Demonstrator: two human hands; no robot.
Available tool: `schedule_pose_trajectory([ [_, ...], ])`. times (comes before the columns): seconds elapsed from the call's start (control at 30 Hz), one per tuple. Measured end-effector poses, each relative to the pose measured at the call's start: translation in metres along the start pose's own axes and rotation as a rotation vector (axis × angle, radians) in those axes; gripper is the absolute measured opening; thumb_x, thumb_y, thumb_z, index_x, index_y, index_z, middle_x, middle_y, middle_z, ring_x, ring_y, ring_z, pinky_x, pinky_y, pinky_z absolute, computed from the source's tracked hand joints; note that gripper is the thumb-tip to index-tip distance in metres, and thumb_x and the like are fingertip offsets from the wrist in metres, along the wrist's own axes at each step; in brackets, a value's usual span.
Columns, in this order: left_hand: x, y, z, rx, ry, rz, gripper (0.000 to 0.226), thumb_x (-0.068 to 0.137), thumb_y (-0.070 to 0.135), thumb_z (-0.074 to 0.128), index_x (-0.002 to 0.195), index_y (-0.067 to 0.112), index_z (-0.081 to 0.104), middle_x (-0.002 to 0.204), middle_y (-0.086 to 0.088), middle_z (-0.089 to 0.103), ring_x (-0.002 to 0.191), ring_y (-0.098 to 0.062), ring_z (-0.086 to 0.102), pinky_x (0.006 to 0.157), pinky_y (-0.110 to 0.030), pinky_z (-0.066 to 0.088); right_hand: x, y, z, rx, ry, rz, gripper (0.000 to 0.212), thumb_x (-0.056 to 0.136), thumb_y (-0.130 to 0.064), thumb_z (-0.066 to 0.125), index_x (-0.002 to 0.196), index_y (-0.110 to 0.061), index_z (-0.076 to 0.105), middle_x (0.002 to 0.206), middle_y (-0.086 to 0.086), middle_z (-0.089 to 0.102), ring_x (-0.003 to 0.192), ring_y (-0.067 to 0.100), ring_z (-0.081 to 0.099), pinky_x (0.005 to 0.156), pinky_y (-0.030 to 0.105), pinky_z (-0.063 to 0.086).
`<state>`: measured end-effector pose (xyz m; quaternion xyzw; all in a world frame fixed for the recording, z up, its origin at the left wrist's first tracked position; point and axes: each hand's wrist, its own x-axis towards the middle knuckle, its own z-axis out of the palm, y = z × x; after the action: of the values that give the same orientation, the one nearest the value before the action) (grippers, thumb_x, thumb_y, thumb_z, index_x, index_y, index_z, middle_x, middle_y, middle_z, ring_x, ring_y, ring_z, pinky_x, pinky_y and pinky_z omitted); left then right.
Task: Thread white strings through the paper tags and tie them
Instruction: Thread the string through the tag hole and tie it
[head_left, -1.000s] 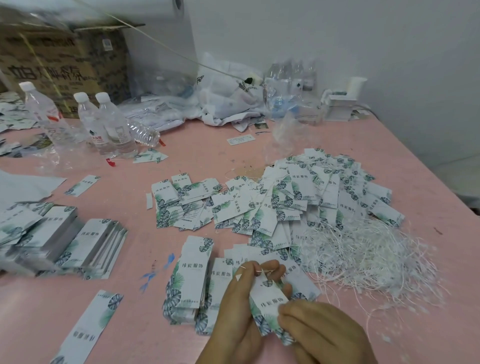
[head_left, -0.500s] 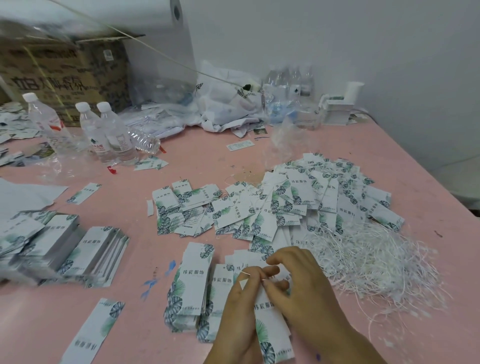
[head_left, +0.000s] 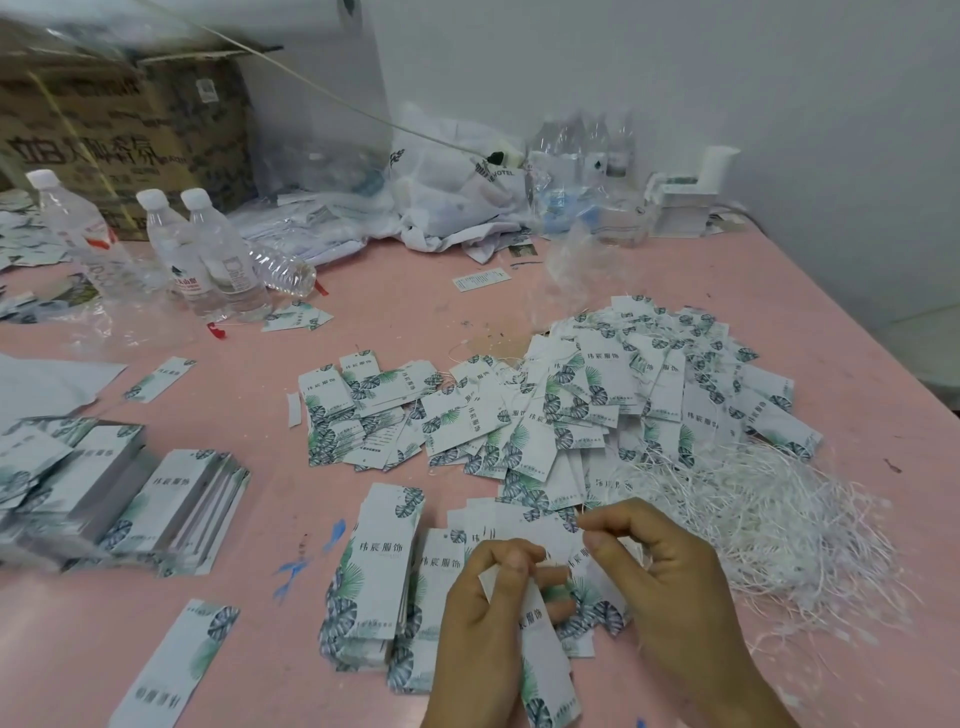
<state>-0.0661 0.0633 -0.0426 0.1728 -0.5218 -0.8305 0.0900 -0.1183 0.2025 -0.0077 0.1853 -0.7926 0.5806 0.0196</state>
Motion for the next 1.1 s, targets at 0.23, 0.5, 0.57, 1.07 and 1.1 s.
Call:
schedule_pose_trajectory([
  [0.23, -0.005, 0.005, 0.007, -0.039, -0.033, -0.093, 0.020, 0.090, 0.028, 0.068, 0.091, 0.008, 0.069, 0.088, -0.016, 0.071, 0.076, -0.032, 0.071, 0.061, -0.038, 0.059, 0.001, 0.011, 0.002, 0.105, 0.035, 0.082, 0.013, 0.085, -0.024, 0.070, 0.092, -0.035, 0.071, 0.089, -0.011, 0.073, 0.087, 0.003, 0.067, 0.075, 0.009, 0.047],
  [0.5, -0.004, 0.002, 0.006, -0.036, -0.105, -0.153, 0.028, 0.088, 0.021, 0.072, 0.092, -0.006, 0.064, 0.088, -0.026, 0.068, 0.076, -0.033, 0.070, 0.060, -0.040, 0.060, 0.000, 0.011, 0.005, 0.167, 0.042, 0.118, 0.025, 0.087, -0.005, 0.068, 0.090, -0.030, 0.072, 0.082, -0.005, 0.071, 0.078, 0.006, 0.065, 0.069, 0.012, 0.049],
  [0.57, -0.004, 0.002, 0.007, -0.071, -0.118, -0.166, 0.021, 0.083, 0.021, 0.070, 0.082, 0.000, 0.066, 0.086, -0.021, 0.070, 0.075, -0.034, 0.070, 0.058, -0.040, 0.059, 0.000, 0.011, 0.005, 0.182, 0.054, 0.131, 0.023, 0.087, -0.006, 0.068, 0.090, -0.029, 0.073, 0.080, -0.005, 0.071, 0.077, 0.006, 0.064, 0.069, 0.013, 0.048],
  [1.07, -0.006, 0.010, 0.004, 0.084, -0.109, -0.155, 0.017, 0.097, 0.011, 0.051, 0.084, 0.001, 0.053, 0.069, -0.014, 0.069, 0.053, -0.018, 0.065, 0.047, -0.022, 0.051, -0.003, -0.004, 0.009, 0.017, -0.198, 0.015, 0.030, 0.082, -0.007, 0.071, 0.091, -0.035, 0.073, 0.108, -0.015, 0.065, 0.109, 0.006, 0.061, 0.087, 0.008, 0.042],
  [1.1, -0.006, 0.010, 0.004, 0.084, -0.106, -0.156, 0.018, 0.097, 0.012, 0.051, 0.083, 0.001, 0.054, 0.067, -0.013, 0.068, 0.053, -0.017, 0.064, 0.046, -0.021, 0.050, -0.003, -0.004, 0.009, 0.034, -0.198, 0.025, 0.031, 0.082, -0.003, 0.072, 0.086, -0.033, 0.073, 0.103, -0.013, 0.066, 0.102, 0.007, 0.063, 0.081, 0.009, 0.046],
])
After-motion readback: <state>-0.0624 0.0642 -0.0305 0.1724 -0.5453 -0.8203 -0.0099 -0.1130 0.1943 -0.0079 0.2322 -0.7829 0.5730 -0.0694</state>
